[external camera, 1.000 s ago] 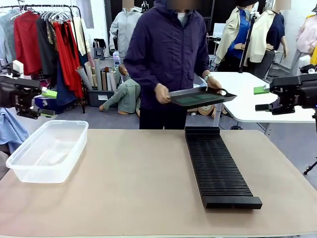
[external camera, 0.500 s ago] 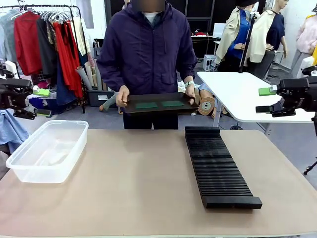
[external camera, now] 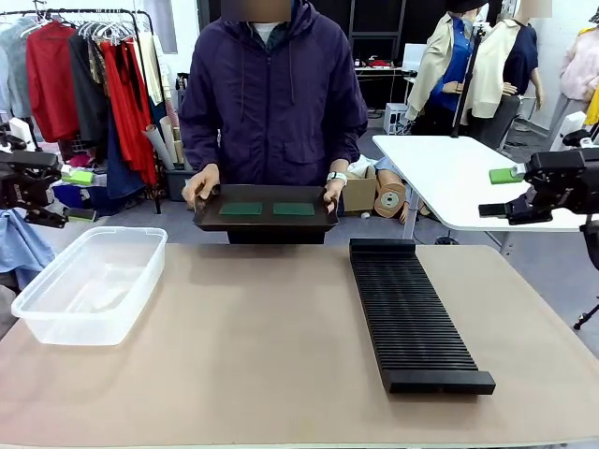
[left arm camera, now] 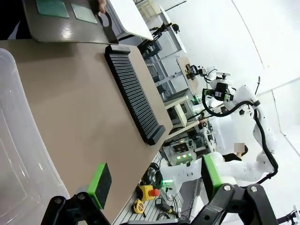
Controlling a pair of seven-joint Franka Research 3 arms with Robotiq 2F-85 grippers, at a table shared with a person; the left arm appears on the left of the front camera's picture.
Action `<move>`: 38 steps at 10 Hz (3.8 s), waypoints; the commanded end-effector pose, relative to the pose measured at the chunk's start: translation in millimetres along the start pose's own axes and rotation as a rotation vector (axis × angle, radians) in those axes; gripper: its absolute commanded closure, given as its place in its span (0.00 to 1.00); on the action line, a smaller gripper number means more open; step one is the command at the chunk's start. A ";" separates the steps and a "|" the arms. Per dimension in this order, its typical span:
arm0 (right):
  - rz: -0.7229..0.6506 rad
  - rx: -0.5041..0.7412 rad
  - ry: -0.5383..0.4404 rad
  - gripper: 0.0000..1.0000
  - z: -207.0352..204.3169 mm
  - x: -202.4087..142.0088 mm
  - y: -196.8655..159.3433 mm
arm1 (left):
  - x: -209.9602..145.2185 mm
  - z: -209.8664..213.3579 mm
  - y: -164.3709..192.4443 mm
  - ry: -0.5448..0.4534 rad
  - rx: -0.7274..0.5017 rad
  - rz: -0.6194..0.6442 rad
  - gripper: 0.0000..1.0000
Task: Sort PCBs into racks and boxes based on the side picked up.
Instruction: Pick up the Blank PCB handed by the Human.
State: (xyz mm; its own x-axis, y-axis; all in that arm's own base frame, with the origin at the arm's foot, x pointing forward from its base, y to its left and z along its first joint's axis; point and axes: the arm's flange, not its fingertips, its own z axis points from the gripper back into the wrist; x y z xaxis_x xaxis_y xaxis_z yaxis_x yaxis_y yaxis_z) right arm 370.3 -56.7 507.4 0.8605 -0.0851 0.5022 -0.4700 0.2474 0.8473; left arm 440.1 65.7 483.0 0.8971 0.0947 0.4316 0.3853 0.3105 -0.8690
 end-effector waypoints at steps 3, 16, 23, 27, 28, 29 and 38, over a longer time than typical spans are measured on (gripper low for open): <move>0.000 0.000 0.000 0.00 0.0 0.0 0.0 | 0.1 1.2 -0.4 -0.006 -0.007 0.000 0.00; 0.000 0.000 0.000 0.00 0.0 0.0 0.0 | 0.1 1.2 -0.4 -0.006 -0.007 0.000 0.00; 0.000 0.000 0.000 0.00 0.0 0.0 0.0 | 0.1 1.2 -0.4 -0.006 -0.007 0.000 0.00; 0.000 0.000 0.000 0.00 0.0 0.0 0.0 | 0.1 1.2 -0.4 -0.006 -0.007 0.000 0.00; 0.000 0.000 0.000 0.00 0.0 0.0 0.0 | 0.1 1.2 -0.4 -0.006 -0.007 0.000 0.00; 0.000 0.000 0.000 0.00 0.0 0.0 0.0 | 0.1 1.2 -0.4 -0.006 -0.007 0.000 0.00; -0.006 0.031 0.025 0.00 -34.4 27.2 -50.3 | 0.1 1.2 -0.4 -0.006 -0.007 0.000 0.00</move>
State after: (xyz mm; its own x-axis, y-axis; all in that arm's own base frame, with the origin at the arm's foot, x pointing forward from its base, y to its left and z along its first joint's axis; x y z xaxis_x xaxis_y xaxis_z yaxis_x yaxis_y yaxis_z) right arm 404.6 -42.1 473.0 0.8958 -0.0474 0.4419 -0.4212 0.2269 0.8781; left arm 439.9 66.2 483.3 0.8925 0.0964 0.4406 0.3949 0.3049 -0.8666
